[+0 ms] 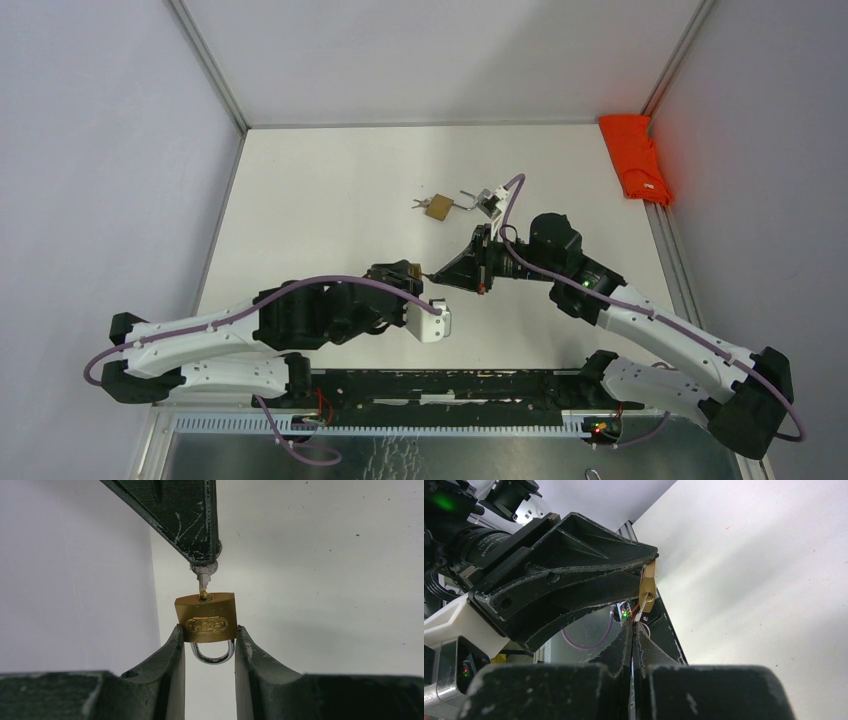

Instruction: Unlock with the key

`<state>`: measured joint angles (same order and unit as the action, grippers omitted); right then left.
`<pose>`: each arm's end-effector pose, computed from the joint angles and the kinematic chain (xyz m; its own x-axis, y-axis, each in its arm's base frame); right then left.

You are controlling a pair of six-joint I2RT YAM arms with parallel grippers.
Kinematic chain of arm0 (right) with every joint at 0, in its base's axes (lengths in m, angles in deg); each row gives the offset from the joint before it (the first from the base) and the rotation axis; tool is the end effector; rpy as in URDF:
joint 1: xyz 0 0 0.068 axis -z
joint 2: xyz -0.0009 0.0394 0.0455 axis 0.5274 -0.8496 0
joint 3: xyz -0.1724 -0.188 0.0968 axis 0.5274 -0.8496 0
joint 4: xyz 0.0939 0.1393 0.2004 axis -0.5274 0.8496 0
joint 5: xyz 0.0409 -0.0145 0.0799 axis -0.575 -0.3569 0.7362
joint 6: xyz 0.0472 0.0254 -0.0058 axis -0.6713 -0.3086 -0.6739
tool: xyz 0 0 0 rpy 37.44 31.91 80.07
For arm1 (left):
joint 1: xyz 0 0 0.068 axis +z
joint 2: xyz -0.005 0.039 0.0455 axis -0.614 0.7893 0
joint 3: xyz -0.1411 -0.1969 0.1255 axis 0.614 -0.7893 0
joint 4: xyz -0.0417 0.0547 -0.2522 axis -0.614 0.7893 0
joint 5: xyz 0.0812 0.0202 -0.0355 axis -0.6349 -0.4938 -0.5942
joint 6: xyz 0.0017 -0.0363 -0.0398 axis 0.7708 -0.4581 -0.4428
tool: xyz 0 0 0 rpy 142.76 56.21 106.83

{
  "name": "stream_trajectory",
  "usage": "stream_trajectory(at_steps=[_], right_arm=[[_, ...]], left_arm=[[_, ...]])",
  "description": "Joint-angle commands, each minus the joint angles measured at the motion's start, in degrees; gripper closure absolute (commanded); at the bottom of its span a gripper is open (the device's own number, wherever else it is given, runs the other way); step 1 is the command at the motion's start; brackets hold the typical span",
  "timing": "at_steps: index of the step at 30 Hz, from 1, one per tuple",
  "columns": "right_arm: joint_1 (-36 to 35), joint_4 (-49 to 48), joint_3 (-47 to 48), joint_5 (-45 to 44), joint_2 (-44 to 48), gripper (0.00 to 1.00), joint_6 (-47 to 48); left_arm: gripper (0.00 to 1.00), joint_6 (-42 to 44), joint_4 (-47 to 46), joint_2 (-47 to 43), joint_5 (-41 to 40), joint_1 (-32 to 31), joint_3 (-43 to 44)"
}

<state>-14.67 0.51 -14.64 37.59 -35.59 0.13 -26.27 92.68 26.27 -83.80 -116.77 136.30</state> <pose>0.1457 0.1813 0.3308 -0.6952 0.0460 -0.7173 -0.6938 0.2181 0.6864 0.0523 -0.1825 0.3534 0.4782 0.7872 -0.3895 0.6534 -0.0225 0.7567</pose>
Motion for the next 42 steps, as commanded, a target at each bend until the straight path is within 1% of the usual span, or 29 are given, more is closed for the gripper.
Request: stream_trajectory(at_steps=[1,7,32,42], right_arm=[[-0.2,-4.1,-0.7,-0.8,0.0,1.0,-2.0],[-0.2,-6.5,-1.9,-1.3,0.5,1.0,-4.4],[-0.2,-8.5,-2.0,-1.2,-1.7,1.0,-5.8],[0.1,-5.2,0.5,-0.8,-1.9,1.0,-3.5]], left_arm=[[0.98,-1.4,-6.7,-0.5,-1.0,-0.6,0.3],[0.98,-1.5,-6.9,-0.6,-1.3,-0.6,-0.2],[0.98,-2.0,-6.6,-0.9,1.1,-0.6,0.7],[0.98,-1.3,-4.3,-2.1,3.7,-0.6,0.3]])
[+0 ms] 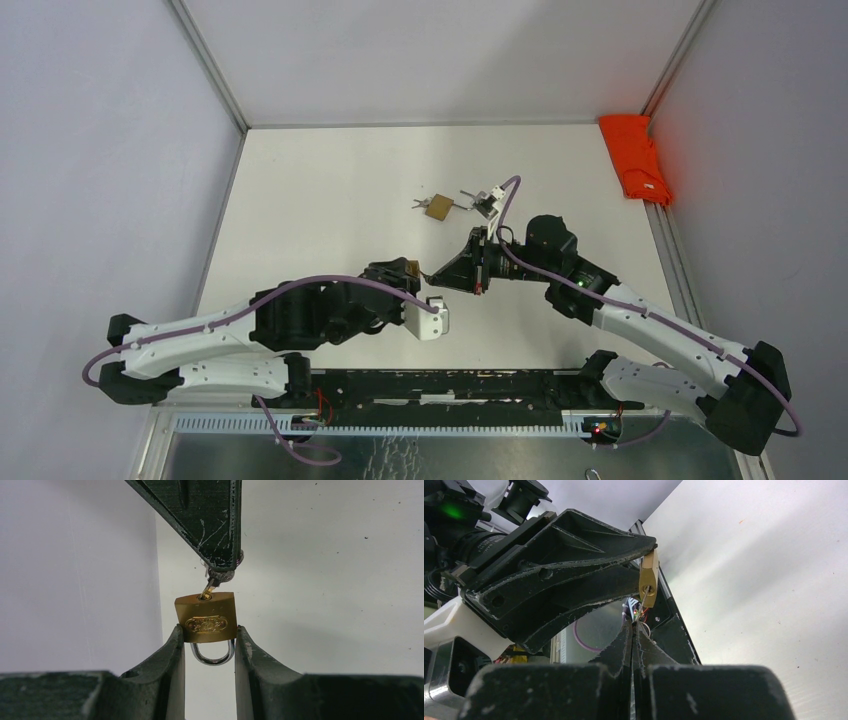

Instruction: Unlock with the key

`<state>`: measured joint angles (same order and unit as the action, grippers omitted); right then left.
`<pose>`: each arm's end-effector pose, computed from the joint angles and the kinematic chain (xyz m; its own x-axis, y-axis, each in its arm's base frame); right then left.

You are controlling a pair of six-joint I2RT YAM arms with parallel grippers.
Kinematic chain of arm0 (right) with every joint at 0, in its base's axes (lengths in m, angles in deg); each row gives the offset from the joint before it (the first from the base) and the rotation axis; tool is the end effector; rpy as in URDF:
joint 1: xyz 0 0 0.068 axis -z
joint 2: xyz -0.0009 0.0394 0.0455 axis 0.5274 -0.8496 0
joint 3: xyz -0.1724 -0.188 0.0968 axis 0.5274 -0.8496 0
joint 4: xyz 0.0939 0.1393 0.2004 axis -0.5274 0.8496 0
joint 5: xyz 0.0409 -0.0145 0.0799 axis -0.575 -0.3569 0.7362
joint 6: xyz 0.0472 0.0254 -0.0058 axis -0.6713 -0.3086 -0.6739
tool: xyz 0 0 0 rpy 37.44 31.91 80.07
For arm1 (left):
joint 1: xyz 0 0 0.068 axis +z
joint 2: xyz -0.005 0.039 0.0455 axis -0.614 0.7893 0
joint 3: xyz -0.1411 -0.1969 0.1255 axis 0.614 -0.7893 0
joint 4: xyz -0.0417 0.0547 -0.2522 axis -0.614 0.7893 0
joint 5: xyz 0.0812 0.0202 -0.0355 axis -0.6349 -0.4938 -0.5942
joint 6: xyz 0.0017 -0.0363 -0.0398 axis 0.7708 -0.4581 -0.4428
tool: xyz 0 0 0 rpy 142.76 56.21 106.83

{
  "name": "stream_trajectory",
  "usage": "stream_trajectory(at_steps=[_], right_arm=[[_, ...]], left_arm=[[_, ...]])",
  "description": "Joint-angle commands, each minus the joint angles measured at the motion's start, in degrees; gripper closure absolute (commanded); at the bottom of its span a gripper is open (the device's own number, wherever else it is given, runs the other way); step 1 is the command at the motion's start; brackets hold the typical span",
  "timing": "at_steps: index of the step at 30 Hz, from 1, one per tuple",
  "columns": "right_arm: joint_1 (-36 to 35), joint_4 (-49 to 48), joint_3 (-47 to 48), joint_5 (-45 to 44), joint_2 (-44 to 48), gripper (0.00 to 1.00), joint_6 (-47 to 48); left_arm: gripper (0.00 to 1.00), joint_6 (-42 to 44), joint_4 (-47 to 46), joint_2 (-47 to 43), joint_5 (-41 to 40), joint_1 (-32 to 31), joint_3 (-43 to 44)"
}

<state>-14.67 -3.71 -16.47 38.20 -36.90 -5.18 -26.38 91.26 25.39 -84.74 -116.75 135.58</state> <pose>0.1491 0.1854 0.3222 -0.7493 0.0676 -0.6588 -0.6376 0.1953 0.7452 0.0525 -0.1804 0.3542 0.4720 0.7837 -0.4038 0.6433 0.0071 0.7656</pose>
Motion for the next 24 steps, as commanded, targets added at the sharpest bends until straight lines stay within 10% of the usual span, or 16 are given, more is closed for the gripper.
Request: stream_trajectory(at_steps=[1,24], right_arm=[[0.1,-0.5,2.7,-1.5,-0.6,1.0,2.3],[1.1,6.3,7.8,1.4,-0.2,1.0,8.3]], left_arm=[[0.98,-1.1,-2.8,-1.3,4.7,-0.7,1.0],[0.98,0.6,-1.3,-2.0,6.2,-0.6,-0.7]])
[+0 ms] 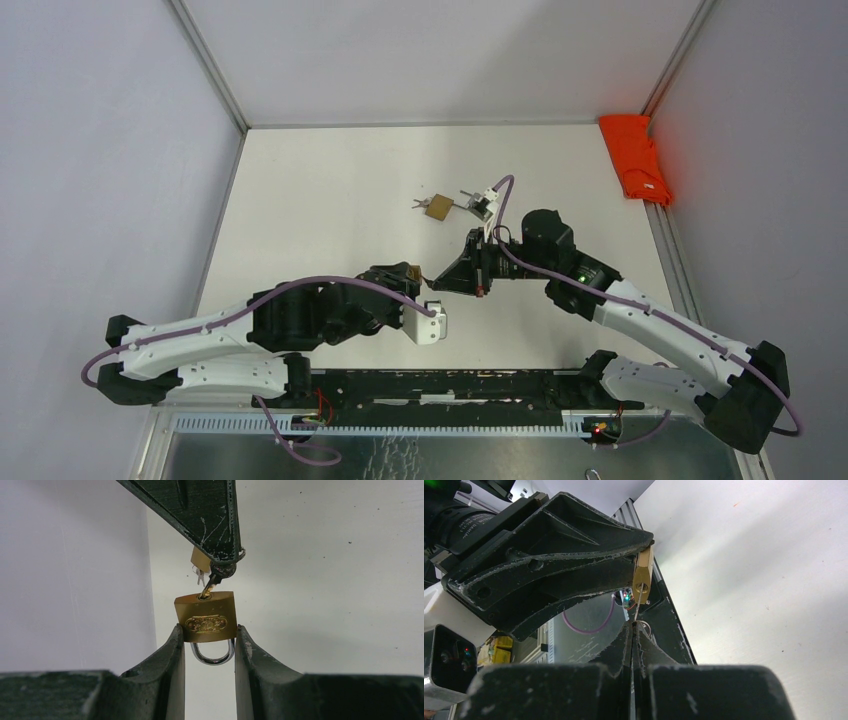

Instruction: Unlock with the key

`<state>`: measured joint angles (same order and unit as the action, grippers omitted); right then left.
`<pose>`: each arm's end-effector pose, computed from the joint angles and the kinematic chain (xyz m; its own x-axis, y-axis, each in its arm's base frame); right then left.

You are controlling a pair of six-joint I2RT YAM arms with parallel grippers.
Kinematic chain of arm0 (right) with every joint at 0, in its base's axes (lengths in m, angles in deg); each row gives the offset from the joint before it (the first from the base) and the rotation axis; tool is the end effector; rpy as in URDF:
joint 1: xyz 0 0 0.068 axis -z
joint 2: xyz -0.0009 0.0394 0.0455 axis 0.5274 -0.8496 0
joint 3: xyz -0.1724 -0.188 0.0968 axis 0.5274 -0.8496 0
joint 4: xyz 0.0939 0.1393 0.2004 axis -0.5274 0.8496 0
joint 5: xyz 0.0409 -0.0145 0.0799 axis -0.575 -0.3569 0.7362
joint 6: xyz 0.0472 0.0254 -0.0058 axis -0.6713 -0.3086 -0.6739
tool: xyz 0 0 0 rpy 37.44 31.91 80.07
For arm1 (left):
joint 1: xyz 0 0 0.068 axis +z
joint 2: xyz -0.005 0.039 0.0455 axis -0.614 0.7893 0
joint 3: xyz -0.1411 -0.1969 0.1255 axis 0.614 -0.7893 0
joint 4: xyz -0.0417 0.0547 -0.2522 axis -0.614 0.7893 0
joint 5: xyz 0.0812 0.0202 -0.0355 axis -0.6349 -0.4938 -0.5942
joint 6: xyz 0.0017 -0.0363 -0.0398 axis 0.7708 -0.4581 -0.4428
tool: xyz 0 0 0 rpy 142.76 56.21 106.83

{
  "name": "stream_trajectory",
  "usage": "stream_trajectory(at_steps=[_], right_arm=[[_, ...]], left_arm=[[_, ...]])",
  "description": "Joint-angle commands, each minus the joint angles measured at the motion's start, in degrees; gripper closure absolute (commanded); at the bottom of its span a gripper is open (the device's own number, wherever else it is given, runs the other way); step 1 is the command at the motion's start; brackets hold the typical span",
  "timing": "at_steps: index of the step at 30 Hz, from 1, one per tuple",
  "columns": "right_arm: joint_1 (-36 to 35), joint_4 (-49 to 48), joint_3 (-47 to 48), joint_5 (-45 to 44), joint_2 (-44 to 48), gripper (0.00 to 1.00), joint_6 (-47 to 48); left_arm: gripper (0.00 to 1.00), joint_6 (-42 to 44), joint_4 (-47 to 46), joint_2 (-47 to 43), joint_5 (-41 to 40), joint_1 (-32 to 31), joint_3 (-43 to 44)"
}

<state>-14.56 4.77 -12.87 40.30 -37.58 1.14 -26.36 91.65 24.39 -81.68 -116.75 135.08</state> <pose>0.1488 0.1859 0.3269 -0.7258 -0.0253 -0.6874 -0.6744 0.2230 0.7039 0.0501 -0.1771 0.3532 0.4940 0.7593 -0.4237 0.6651 -0.0161 0.7466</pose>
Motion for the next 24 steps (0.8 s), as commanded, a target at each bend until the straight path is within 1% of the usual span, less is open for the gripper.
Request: stream_trajectory(at_steps=[1,24], right_arm=[[1.2,-1.8,4.8,-0.5,0.3,1.0,2.4],[2.0,-1.7,7.4,0.5,-0.7,1.0,2.4]], left_arm=[[0.98,0.6,-1.6,-1.2,3.3,-0.7,-0.2],[0.98,-0.1,-1.6,-1.2,4.9,-0.7,-0.6]])
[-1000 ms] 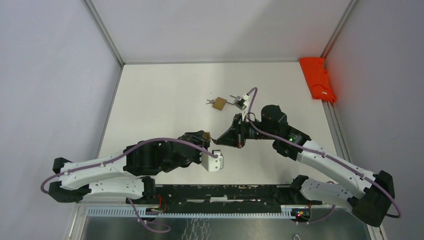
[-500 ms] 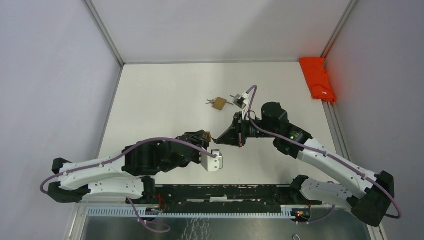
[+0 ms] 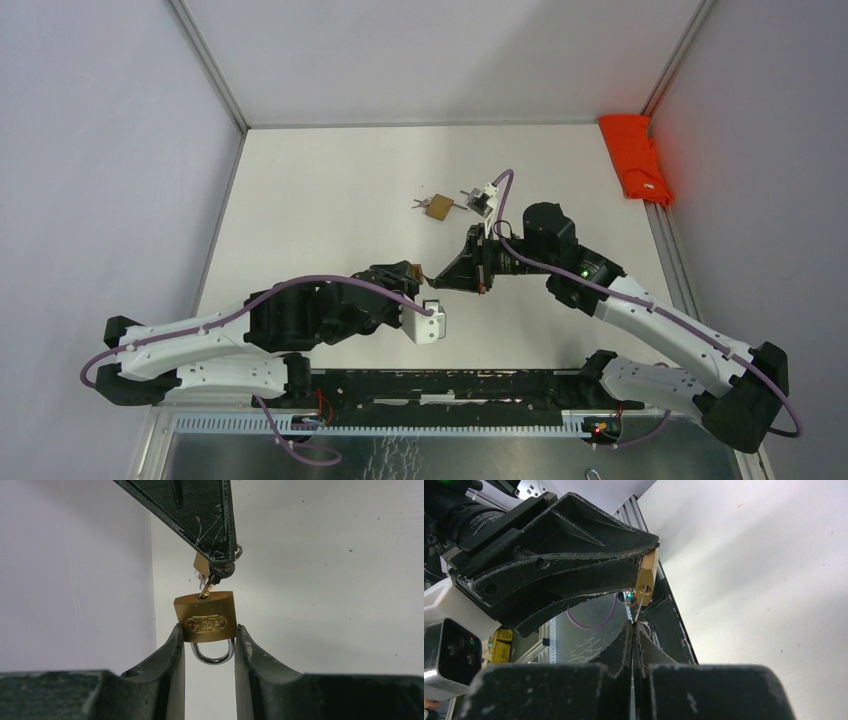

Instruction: Unlock with the key

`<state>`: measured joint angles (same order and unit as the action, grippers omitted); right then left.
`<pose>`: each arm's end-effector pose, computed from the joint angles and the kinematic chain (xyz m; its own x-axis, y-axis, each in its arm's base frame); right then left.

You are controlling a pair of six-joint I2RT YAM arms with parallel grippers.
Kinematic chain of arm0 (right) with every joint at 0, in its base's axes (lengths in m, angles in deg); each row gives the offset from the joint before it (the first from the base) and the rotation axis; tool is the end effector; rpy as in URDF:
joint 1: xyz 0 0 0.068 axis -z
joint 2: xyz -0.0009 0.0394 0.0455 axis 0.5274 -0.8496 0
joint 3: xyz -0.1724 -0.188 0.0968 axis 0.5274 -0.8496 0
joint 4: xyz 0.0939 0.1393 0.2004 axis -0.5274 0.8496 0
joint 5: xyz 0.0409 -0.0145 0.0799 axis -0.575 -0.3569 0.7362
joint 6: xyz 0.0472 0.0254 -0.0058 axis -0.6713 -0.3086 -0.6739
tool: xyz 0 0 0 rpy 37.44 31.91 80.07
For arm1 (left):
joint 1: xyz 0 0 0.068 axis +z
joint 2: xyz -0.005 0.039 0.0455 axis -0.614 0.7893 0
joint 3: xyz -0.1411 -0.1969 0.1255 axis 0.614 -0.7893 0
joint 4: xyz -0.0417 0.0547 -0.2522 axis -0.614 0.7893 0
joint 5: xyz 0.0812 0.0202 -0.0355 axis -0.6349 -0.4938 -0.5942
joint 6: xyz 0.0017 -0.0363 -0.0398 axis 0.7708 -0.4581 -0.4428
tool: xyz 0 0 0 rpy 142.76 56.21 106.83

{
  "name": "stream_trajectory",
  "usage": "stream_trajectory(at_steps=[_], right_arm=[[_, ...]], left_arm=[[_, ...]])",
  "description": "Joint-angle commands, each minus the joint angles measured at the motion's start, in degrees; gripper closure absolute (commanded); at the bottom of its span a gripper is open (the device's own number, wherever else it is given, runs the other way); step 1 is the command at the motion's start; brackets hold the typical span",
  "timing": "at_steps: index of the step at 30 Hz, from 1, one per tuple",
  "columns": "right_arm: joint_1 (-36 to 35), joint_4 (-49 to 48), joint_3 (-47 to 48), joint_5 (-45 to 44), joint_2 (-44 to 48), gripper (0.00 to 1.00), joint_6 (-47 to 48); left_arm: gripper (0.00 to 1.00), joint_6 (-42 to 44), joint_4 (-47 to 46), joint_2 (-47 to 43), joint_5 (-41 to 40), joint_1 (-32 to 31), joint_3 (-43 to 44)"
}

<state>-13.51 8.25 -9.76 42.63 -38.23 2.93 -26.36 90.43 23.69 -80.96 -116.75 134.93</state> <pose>0.1518 0.1844 0.3376 -0.7169 -0.0518 -0.6953 -0.6883 0.2117 0.6938 0.0495 -0.1758 0.3561 0.5014 0.7403 -0.4478 0.6657 0.0006 0.7463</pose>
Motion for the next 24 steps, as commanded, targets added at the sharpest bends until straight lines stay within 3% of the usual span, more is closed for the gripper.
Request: stream_trajectory(at_steps=[1,16,24], right_arm=[[1.0,-5.2,4.4,-1.8,0.0,1.0,0.6],[1.5,-5.0,4.9,-1.4,-0.7,1.0,1.1],[1.9,0.6,0.9,-9.1,1.5,1.0,6.2]], left_arm=[[0.98,-0.1,-0.4,-0.4,4.1,-0.7,-0.4],[0.98,-0.6,-0.6,-0.4,4.2,-0.7,-0.1],[0.98,-5.7,-4.0,0.1,-0.1,-0.6,-2.6]])
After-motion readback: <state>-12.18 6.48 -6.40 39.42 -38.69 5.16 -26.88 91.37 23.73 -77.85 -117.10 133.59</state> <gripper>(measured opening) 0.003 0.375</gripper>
